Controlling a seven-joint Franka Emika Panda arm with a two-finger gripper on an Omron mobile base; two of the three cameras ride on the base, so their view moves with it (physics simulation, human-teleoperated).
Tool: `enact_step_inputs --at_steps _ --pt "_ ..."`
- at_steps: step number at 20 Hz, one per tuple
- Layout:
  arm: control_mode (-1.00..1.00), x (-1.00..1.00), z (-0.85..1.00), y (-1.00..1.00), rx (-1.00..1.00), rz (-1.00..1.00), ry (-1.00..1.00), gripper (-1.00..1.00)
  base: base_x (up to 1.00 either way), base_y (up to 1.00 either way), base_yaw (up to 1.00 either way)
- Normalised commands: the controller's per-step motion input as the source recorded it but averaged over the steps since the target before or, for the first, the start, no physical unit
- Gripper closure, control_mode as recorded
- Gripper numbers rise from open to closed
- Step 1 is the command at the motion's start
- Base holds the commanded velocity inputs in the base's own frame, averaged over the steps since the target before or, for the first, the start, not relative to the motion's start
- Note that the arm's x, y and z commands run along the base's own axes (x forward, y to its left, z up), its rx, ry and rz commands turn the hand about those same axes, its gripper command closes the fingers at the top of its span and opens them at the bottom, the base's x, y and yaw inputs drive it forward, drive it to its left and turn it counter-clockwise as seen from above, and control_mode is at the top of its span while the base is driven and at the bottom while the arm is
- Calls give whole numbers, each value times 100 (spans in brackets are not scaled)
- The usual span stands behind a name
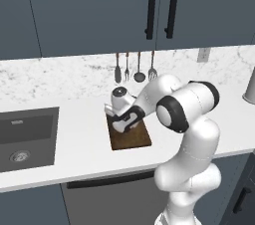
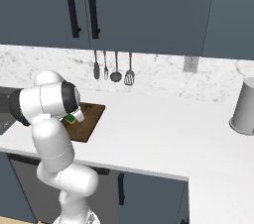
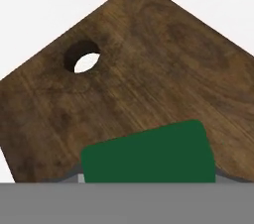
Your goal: Pick up the sponge from the counter and clean the cutting board by briefly scrubbing or pressing down on the cutting board. Once finished, release the sponge.
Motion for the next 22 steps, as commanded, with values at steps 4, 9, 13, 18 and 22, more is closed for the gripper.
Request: enact_step_inputs --at_steps 4,9,13,18,22 --pt "-100 31 0 -1 -1 -5 -3 100 0 0 0" --pt "-100 27 0 -14 0 -3 -5 100 0 0 0" --pt "-100 2 0 -42 0 -2 -4 100 0 0 0" --pt "-100 0 0 -51 0 0 -2 100 0 0 0" --pt "-100 0 0 -42 0 0 0 100 0 0 0"
